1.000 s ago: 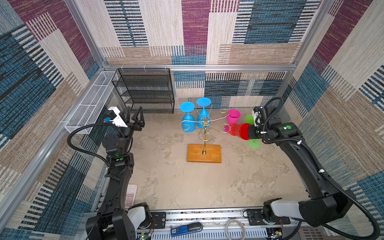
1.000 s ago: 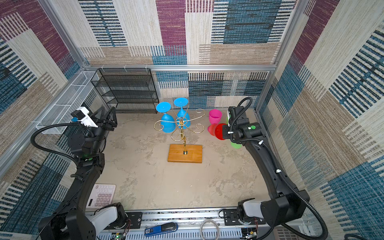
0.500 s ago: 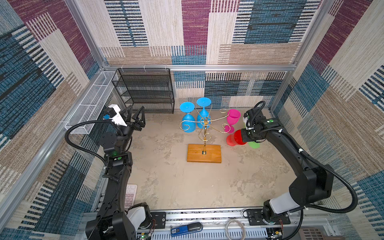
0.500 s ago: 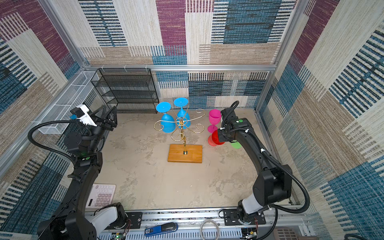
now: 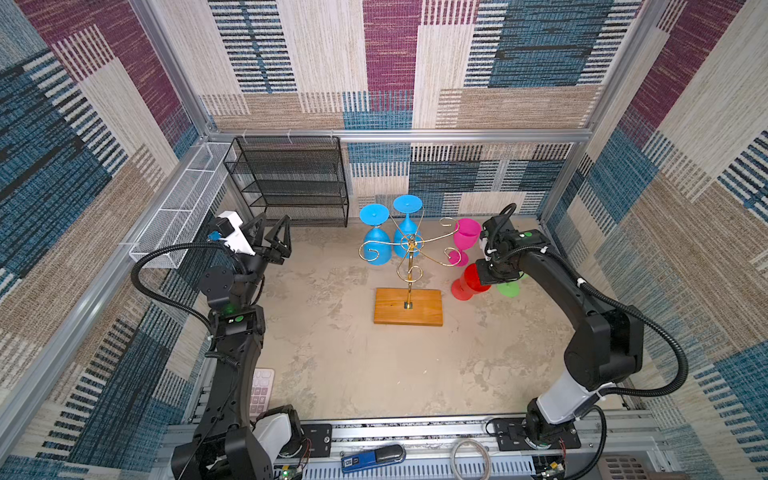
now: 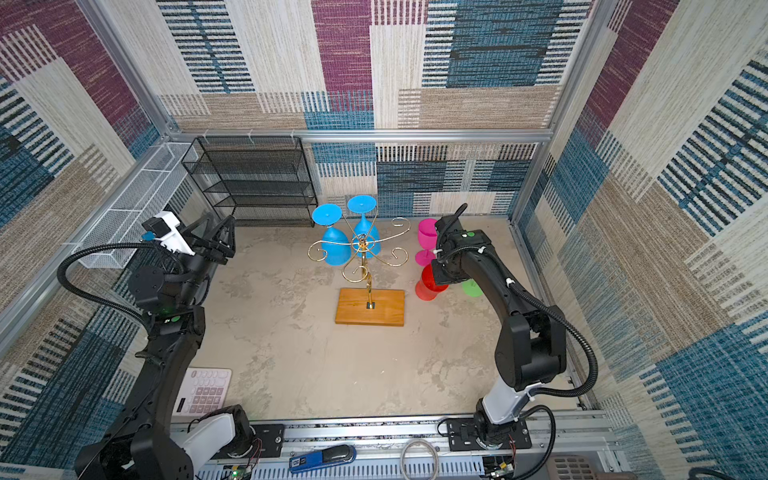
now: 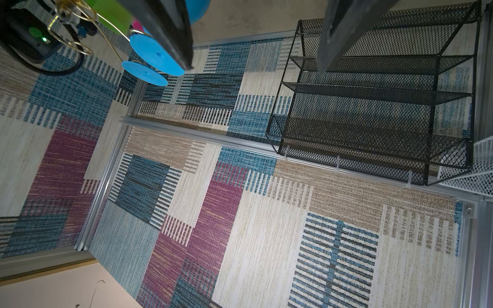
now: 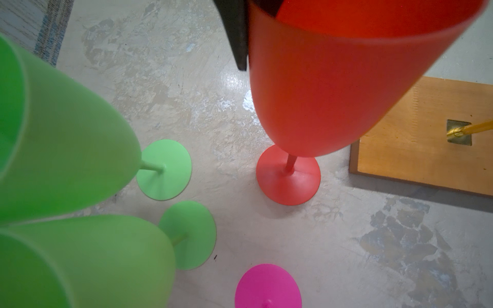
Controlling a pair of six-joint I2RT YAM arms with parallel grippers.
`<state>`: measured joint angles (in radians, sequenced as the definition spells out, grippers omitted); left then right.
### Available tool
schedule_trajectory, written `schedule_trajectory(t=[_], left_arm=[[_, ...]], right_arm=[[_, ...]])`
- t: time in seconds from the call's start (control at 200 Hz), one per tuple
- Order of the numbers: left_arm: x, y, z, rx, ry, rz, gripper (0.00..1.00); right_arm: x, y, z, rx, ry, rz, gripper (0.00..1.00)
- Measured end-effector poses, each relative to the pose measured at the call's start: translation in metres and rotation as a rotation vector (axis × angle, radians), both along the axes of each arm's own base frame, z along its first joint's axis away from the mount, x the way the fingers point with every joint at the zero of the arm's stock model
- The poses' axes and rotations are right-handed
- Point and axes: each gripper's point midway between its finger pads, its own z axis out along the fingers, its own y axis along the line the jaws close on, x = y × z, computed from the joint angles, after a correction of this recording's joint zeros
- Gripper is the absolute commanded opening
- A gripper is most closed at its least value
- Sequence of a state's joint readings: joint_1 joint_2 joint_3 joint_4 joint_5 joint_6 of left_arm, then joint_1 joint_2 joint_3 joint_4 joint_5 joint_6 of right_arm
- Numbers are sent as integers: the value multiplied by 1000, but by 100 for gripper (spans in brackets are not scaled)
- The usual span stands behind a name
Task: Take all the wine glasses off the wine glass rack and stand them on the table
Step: 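Lower the red glass upright beside the green glasses with the right gripper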
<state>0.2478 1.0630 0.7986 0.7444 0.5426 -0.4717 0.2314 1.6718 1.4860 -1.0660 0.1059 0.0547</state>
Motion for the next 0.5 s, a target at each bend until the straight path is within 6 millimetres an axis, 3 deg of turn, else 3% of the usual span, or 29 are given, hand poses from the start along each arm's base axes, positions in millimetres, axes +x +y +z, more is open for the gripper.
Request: schedule_trajectory(t=[0.125, 0.24, 0.501], left_arm=[[0, -1, 0, 3, 0, -5, 75], [0, -1, 0, 2, 3, -6, 75], [0, -1, 0, 3, 6, -8, 75]], right_arm=[[1, -1, 0, -8, 0, -3, 24], [2, -1, 1, -11, 2, 0, 34], [16, 3, 28, 15, -78, 1, 42]])
